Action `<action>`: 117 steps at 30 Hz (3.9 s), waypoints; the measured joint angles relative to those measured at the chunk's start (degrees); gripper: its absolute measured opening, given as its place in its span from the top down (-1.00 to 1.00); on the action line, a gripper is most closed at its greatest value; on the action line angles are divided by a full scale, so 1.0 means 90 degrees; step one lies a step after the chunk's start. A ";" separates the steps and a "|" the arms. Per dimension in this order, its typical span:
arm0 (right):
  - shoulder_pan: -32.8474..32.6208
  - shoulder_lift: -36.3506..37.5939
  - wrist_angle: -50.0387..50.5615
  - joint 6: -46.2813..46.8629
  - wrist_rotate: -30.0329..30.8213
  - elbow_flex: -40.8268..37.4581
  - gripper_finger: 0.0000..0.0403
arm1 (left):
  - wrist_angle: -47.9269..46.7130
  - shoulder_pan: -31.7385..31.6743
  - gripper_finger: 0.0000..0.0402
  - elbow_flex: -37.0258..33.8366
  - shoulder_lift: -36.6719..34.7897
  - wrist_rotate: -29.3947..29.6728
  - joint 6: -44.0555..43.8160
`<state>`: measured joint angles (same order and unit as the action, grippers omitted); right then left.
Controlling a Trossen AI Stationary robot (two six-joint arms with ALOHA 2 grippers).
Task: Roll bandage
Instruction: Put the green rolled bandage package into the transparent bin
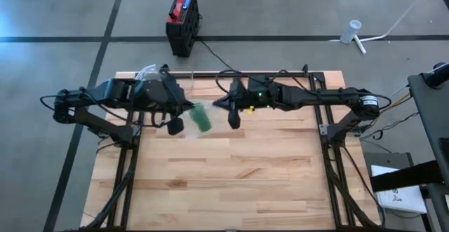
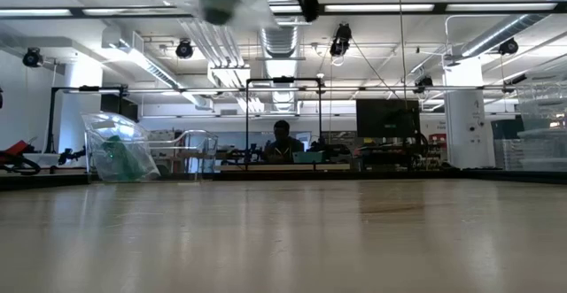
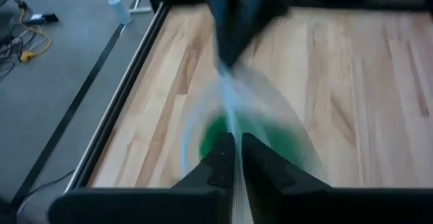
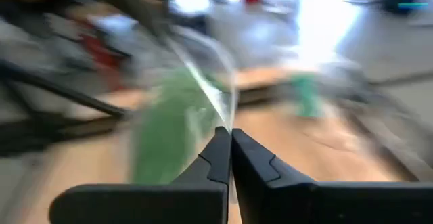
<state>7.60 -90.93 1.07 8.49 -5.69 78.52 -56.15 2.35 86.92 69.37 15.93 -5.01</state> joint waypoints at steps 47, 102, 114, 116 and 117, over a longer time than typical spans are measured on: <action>0.0048 0.0398 -0.0104 0.2910 0.2030 -0.1401 1.00 | 1.2253 0.1216 0.43 -0.6250 0.2391 0.3549 0.0581; -0.0195 0.0121 -0.2925 0.5420 0.4140 -0.2642 1.00 | 1.3456 -0.0144 0.39 -0.3844 0.4788 0.3672 0.4288; -0.0219 0.0135 -0.2746 0.5095 0.4111 -0.2642 1.00 | 1.2716 -0.0006 0.99 -0.3839 0.4739 0.3898 0.4331; -0.0219 0.0172 -0.2623 0.4956 0.4097 -0.2642 1.00 | 1.2472 0.0136 1.00 -0.3881 0.4653 0.3962 0.4332; -0.0218 0.0192 -0.2573 0.4874 0.4094 -0.2642 1.00 | 1.2348 0.0224 1.00 -0.3933 0.4584 0.4007 0.4332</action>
<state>5.64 -89.21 -22.09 52.36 31.16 54.74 54.99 4.37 51.52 110.62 51.99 33.98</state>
